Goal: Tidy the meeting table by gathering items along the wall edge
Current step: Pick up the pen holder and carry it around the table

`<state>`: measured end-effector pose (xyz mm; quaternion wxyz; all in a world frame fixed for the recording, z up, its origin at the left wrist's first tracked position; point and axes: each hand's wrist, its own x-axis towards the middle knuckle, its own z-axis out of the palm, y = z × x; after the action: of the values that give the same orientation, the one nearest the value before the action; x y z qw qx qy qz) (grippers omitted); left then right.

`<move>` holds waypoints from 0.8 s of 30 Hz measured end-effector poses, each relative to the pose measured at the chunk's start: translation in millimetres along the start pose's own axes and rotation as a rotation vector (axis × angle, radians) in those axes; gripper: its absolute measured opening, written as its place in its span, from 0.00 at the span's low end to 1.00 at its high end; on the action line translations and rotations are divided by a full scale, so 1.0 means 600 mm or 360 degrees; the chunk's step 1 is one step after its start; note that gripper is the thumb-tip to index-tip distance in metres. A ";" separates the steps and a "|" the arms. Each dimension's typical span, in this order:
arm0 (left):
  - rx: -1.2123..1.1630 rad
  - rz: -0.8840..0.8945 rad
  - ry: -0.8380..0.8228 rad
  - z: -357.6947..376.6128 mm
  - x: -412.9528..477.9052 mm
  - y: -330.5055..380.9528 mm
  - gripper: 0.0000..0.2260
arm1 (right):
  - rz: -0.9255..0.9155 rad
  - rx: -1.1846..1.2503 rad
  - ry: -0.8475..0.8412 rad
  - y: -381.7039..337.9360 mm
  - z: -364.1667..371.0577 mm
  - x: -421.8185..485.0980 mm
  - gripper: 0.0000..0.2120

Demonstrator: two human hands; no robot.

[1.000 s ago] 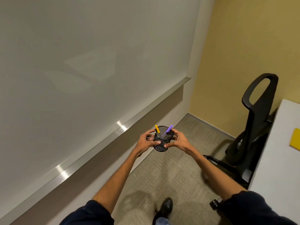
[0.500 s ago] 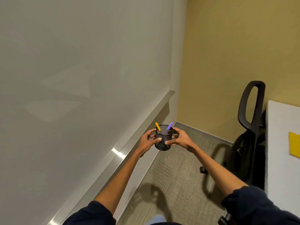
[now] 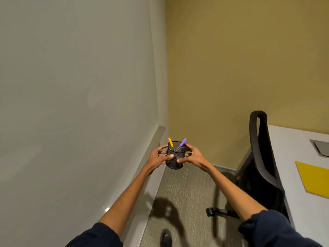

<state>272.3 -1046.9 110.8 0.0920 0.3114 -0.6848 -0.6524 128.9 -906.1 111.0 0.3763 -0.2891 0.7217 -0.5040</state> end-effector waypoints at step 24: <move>0.0070 0.0208 -0.0270 0.005 0.419 0.203 0.30 | 0.0008 -0.0034 0.0379 -0.141 -0.204 0.335 0.36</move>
<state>35.1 -1187.2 155.8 0.0692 0.2117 -0.7231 -0.6539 -80.4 -1031.2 165.9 0.2860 -0.2294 0.7674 -0.5260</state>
